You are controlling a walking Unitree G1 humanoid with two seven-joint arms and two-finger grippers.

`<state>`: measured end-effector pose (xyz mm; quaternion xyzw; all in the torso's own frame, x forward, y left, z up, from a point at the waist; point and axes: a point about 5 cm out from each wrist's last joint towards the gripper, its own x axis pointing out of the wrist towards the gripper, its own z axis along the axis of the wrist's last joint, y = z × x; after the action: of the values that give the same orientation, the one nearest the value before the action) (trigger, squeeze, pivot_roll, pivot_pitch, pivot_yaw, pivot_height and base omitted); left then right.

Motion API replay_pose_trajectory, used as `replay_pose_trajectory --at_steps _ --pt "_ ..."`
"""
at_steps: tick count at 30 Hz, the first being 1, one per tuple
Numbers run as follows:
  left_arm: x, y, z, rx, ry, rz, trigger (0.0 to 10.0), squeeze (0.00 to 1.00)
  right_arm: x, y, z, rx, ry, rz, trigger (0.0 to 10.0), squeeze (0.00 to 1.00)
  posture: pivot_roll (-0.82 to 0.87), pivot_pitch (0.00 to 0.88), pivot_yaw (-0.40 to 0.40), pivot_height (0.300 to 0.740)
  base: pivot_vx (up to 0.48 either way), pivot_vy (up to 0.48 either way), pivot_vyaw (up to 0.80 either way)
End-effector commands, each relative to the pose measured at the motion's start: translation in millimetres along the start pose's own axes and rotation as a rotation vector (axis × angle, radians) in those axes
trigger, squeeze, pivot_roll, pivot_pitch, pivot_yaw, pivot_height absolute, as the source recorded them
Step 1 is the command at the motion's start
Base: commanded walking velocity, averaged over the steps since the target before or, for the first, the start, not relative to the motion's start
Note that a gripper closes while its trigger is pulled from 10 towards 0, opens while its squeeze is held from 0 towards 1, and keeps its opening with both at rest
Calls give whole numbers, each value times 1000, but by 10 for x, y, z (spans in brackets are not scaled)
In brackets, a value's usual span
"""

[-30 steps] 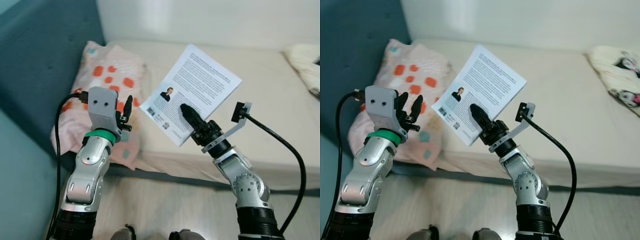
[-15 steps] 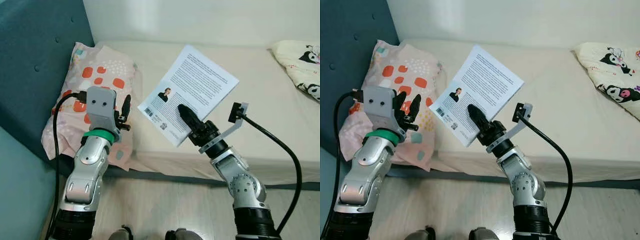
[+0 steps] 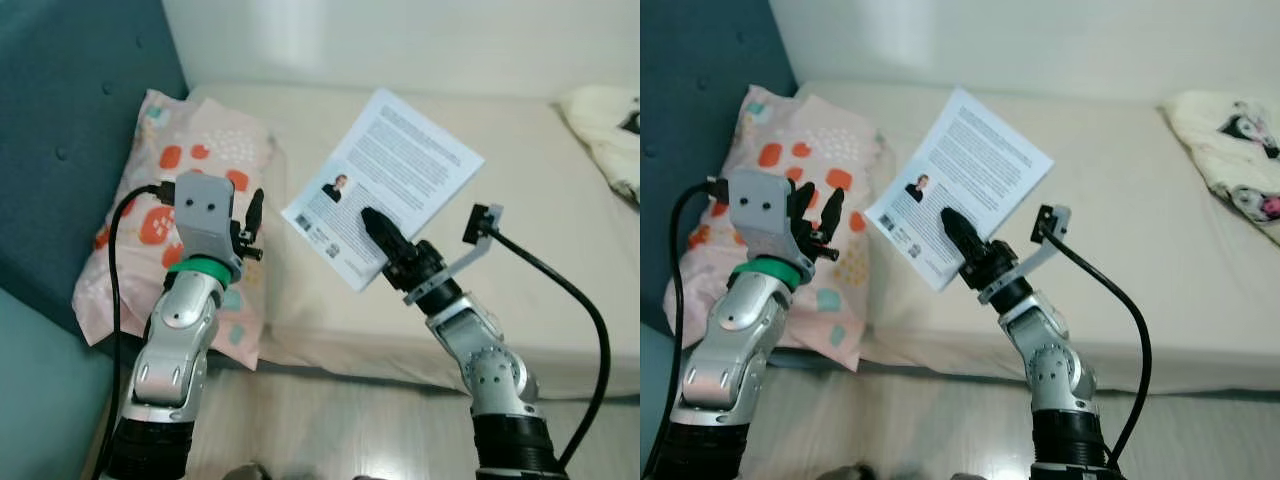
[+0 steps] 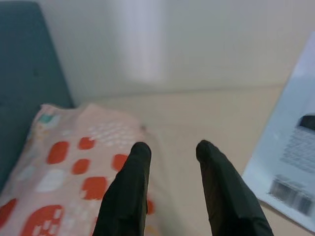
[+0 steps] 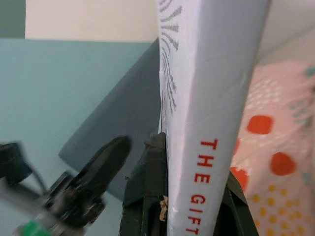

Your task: Clean up the room

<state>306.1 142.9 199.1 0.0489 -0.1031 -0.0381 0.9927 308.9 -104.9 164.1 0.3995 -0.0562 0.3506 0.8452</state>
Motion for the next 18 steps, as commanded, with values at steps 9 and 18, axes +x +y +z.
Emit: replay_pose_trajectory --at_steps 9,18 --pt "-4 -41 -58 -9 27 -3 10000 0 -45 -11 23 -8 -9 3 10000 0 -27 68 20 740 232 0 0" --pt "-7 -43 -42 -17 18 -5 10000 0 -42 -8 19 -4 -10 3 10000 0 -27 71 21 740 0 0 0"
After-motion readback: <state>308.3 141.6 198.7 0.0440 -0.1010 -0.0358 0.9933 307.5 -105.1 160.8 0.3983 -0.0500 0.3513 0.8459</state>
